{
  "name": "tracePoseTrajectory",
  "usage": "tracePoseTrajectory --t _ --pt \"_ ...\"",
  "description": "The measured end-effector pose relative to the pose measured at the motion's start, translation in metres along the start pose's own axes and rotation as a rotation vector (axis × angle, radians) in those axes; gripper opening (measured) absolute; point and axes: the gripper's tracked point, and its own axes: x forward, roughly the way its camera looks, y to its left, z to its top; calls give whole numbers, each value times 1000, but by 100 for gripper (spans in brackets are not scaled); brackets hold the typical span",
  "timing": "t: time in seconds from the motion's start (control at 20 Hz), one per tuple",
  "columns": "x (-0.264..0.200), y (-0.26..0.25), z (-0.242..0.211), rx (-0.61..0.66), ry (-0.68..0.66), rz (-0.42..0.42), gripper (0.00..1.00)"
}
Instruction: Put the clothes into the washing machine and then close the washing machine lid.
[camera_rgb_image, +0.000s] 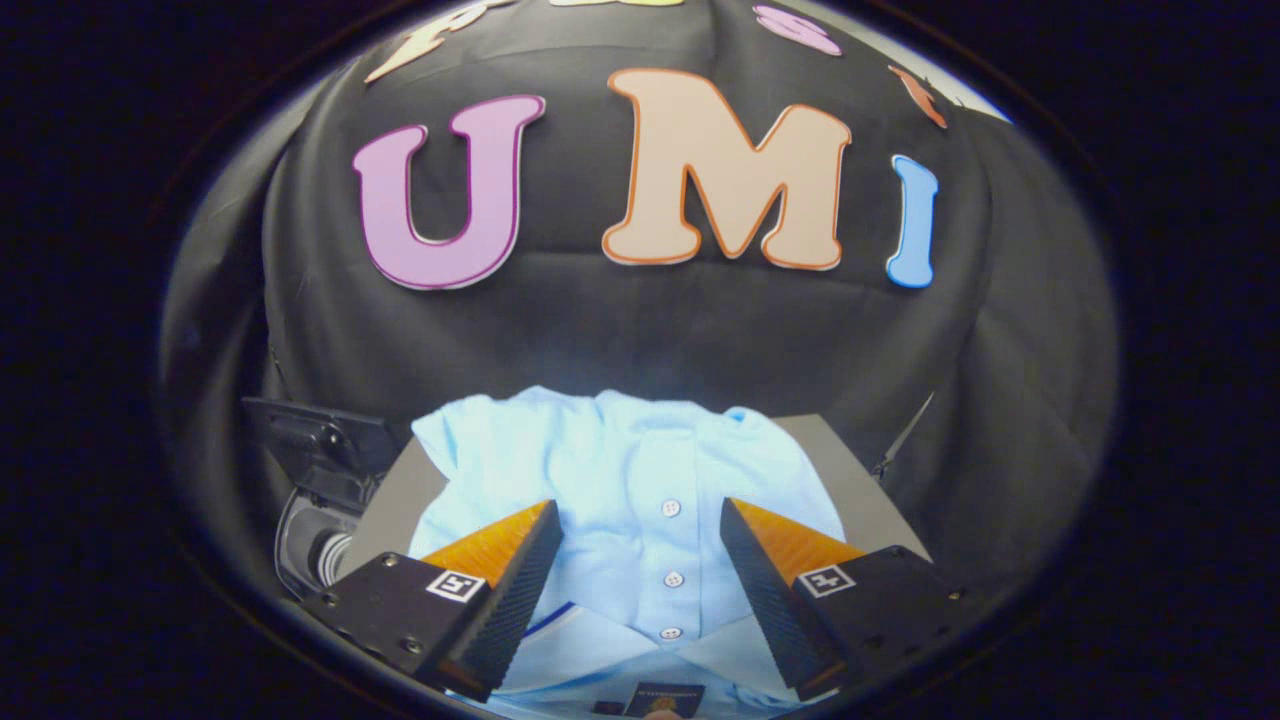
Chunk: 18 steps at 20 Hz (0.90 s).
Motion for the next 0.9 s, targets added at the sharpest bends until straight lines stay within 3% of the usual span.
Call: tracePoseTrajectory --t 0.2,0.7,0.9 --pt "4 2 -9 -18 67 12 97" --pt "5 5 -9 17 75 37 94" --pt "4 9 -8 17 82 50 88"
